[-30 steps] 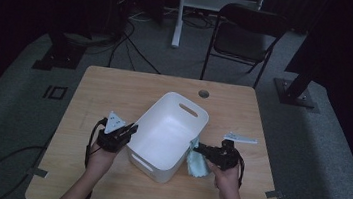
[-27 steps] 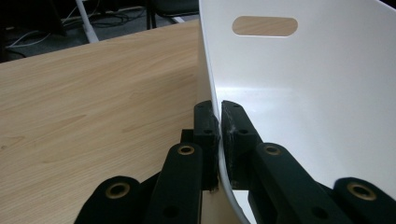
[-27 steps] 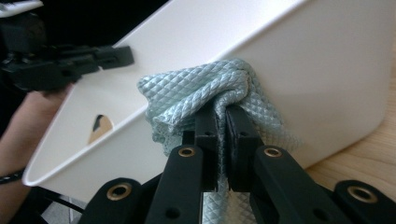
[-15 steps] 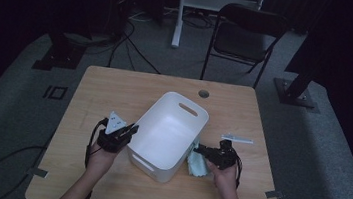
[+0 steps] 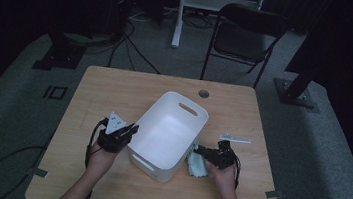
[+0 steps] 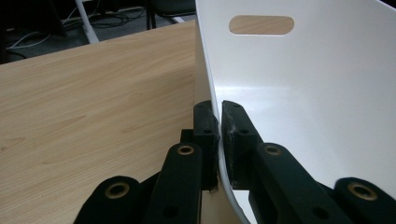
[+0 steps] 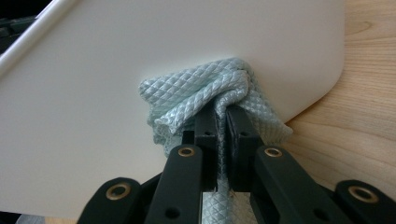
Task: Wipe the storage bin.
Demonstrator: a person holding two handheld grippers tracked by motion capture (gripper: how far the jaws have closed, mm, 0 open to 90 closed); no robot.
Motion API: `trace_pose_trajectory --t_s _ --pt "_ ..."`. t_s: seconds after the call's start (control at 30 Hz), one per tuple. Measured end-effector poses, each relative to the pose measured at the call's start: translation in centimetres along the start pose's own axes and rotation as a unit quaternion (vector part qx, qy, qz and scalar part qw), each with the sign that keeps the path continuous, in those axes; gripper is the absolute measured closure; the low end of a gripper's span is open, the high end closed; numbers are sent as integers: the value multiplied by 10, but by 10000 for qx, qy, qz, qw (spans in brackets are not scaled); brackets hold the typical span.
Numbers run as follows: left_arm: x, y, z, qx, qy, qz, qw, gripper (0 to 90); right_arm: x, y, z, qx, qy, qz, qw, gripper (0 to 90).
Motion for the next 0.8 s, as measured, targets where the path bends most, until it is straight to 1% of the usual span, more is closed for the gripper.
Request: trace_pose_trajectory --t_s 0.1,0.17,0.27,0.43,0.53,0.6,0.67,0.73,0.8 --pt "0 0 0 -10 -9 -10 10000 854 2 -2 1 -31 -3 51 10000 849" --pt "0 0 0 -12 -13 -12 10000 854 5 -6 4 -123 -12 100 9999 850" --pt "0 0 0 -3 28 -32 10000 855 10 -12 8 -231 -128 82 9996 850" --pt "0 0 0 -16 18 -42 10000 854 15 -20 13 -377 -101 264 9989 850" --pt "0 0 0 -13 35 -54 10000 854 17 -22 15 -416 -209 203 9987 850" --pt "0 0 0 -15 42 -54 10000 854 15 -20 15 -397 -244 152 9988 851" --pt "0 0 0 -12 41 -48 10000 853 11 -16 14 -373 -175 109 9991 850" --pt "0 -1 0 -11 49 -44 10000 851 5 -10 11 -297 -138 11 9995 850" --pt "0 -1 0 -13 52 -42 10000 851 -1 -5 9 -224 -32 -39 9997 851"
Point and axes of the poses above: each handheld gripper's, and its own axes: y roughly backward along the jaws, z roughly out of its underside, x roughly to its right, the point moved 5 cm from there along -y, roughly forward along the jaws, and after that the axes turned 11 degrees about z, right-handed, at the moved point
